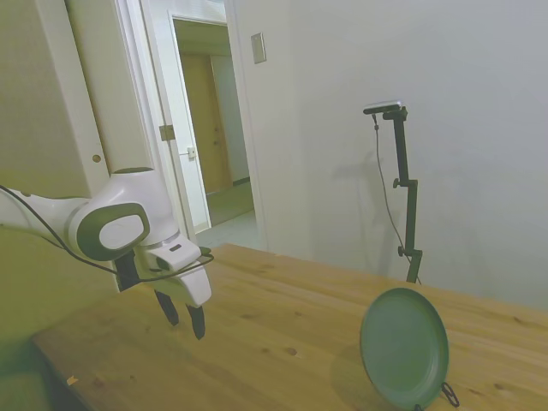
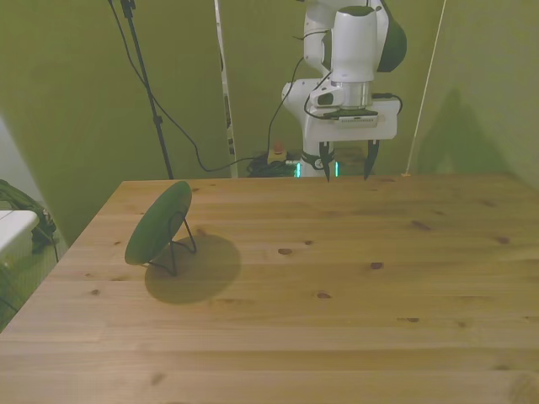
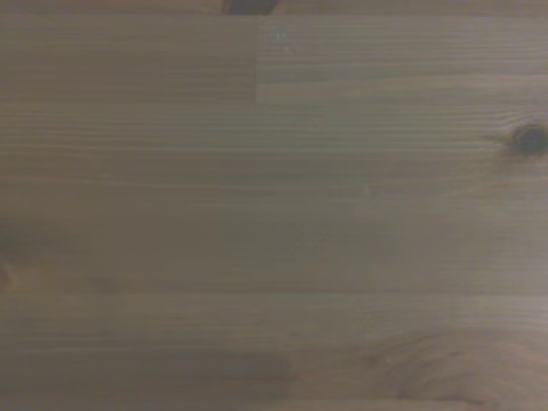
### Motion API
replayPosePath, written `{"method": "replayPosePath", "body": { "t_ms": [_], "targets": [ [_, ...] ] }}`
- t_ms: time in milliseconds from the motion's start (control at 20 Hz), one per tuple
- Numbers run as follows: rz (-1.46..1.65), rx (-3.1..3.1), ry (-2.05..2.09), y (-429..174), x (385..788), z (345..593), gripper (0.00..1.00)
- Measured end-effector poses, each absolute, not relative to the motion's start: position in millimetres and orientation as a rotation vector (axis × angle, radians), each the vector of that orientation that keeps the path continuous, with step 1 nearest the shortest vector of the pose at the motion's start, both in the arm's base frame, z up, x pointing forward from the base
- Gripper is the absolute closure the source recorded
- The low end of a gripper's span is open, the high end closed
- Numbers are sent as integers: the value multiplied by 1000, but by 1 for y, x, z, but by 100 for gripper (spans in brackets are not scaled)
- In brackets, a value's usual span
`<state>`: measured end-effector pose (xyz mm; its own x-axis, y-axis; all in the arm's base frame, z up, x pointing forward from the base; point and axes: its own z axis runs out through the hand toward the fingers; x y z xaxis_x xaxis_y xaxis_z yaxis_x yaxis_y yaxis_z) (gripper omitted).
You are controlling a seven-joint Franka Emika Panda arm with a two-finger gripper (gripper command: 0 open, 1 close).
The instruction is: Unload the plate
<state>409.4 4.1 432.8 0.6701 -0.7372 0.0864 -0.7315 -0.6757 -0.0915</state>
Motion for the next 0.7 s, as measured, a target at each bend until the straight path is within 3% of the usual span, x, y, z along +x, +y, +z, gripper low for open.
{"method": "replayPosePath", "body": {
  "t_ms": [200,700],
  "targets": [
    [-216,-2771,1262,-11,414,443,0],
    [-476,-2529,1462,-154,422,553,0]
  ]
}}
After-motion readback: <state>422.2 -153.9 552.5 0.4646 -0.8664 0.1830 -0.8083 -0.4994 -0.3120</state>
